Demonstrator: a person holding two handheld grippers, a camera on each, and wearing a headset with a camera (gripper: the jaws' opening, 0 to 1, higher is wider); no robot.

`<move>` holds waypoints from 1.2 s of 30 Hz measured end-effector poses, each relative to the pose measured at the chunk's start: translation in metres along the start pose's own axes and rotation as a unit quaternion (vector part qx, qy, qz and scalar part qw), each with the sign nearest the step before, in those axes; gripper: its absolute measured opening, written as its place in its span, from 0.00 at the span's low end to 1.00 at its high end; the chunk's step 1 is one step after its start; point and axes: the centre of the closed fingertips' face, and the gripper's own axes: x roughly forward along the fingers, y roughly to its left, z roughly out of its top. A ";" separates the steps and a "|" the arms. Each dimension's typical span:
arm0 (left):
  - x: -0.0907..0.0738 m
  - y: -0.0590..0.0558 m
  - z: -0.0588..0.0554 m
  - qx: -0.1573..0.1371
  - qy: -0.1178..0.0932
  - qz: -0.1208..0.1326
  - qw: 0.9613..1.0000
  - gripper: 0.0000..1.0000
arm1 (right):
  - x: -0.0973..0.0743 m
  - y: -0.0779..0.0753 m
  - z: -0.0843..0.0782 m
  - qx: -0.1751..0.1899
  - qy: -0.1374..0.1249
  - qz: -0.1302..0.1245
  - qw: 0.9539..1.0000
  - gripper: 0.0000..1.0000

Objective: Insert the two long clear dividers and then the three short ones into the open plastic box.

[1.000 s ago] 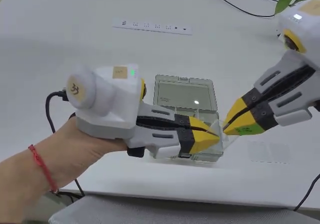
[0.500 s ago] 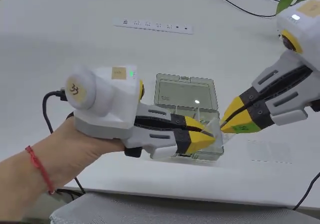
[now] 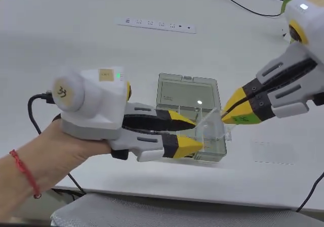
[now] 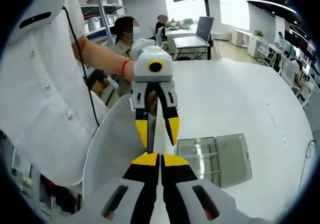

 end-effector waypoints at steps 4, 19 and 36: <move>-0.006 0.007 -0.003 -0.002 0.003 0.014 1.000 0.33 | 0.000 -0.006 0.002 -0.001 -0.002 -0.011 1.000 0.03; -0.026 0.032 -0.021 -0.013 0.026 0.060 0.998 0.63 | 0.012 -0.034 0.008 0.002 -0.004 -0.046 0.999 0.03; -0.039 0.051 -0.044 -0.011 0.047 0.093 0.994 0.96 | 0.054 -0.078 -0.002 0.017 -0.011 -0.083 0.996 0.03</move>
